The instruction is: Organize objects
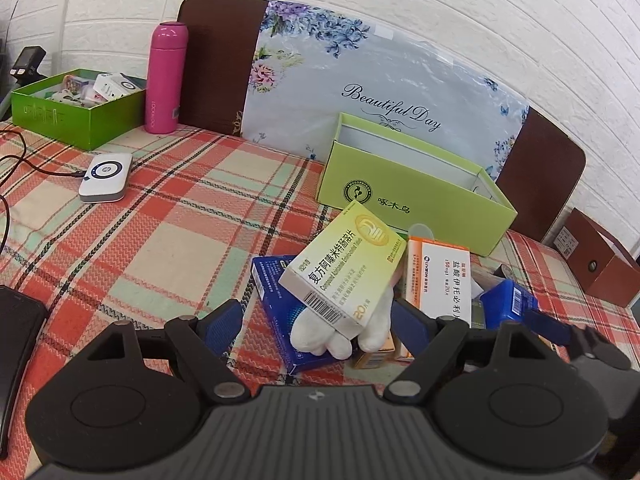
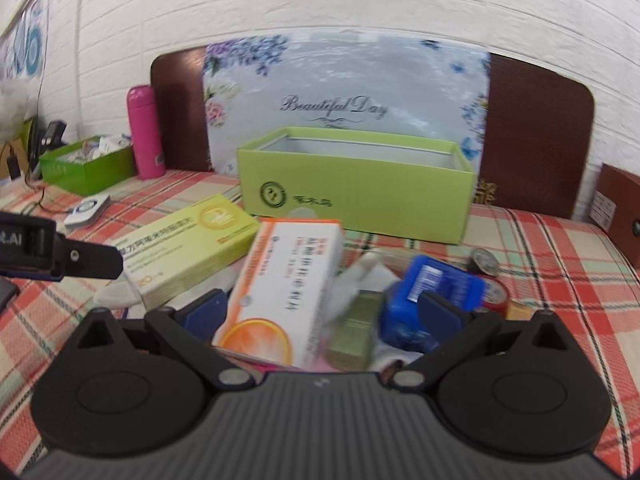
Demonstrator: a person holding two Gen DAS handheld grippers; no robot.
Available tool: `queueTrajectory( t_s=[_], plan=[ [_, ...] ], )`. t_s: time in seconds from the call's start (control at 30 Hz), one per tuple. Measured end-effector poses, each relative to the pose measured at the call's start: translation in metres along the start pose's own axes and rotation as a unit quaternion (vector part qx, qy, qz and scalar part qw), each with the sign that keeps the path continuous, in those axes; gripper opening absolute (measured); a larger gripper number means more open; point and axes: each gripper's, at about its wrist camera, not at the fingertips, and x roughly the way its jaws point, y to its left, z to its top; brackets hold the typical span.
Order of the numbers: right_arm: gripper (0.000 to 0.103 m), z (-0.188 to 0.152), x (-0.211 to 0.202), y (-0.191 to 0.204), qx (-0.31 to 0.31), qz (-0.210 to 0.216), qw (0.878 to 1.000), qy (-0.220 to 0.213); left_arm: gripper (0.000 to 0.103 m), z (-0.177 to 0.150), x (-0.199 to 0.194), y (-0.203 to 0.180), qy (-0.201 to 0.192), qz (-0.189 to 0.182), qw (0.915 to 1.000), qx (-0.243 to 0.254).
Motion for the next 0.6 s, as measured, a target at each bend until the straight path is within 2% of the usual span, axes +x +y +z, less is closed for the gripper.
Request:
queueTrajectory(
  t_s=[0.13, 0.17, 0.27, 0.4, 0.47, 0.57, 0.6],
  plan=[
    [0.101, -0.003, 0.025, 0.022, -0.033, -0.022, 0.999, 0.010, 0.084, 0.004, 0.003, 0.000, -0.002, -0.010, 0.9999, 0.012],
    [0.091, -0.005, 0.030, 0.025, -0.043, -0.029, 0.999, 0.014, 0.084, 0.006, 0.005, -0.002, -0.003, -0.011, 0.9998, 0.017],
    [0.056, -0.006, 0.028, 0.016, -0.016, 0.005, 0.999, 0.028, 0.084, 0.014, 0.011, -0.008, -0.011, -0.017, 0.9990, 0.040],
    [0.036, 0.001, 0.009, -0.009, 0.019, 0.048, 0.998, 0.037, 0.084, 0.024, 0.033, -0.028, -0.008, -0.017, 0.9945, 0.103],
    [0.029, 0.004, 0.000, -0.027, 0.059, 0.074, 0.994, 0.045, 0.084, 0.025, 0.048, -0.037, 0.003, -0.017, 0.9908, 0.134],
    [0.025, 0.003, -0.014, -0.044, 0.081, 0.094, 0.991, 0.048, 0.084, 0.024, 0.067, -0.042, 0.027, -0.010, 0.9879, 0.152],
    [0.023, 0.002, -0.019, -0.049, 0.089, 0.102, 0.990, 0.049, 0.079, 0.023, 0.070, -0.041, 0.032, -0.011, 0.9876, 0.154]
  ],
)
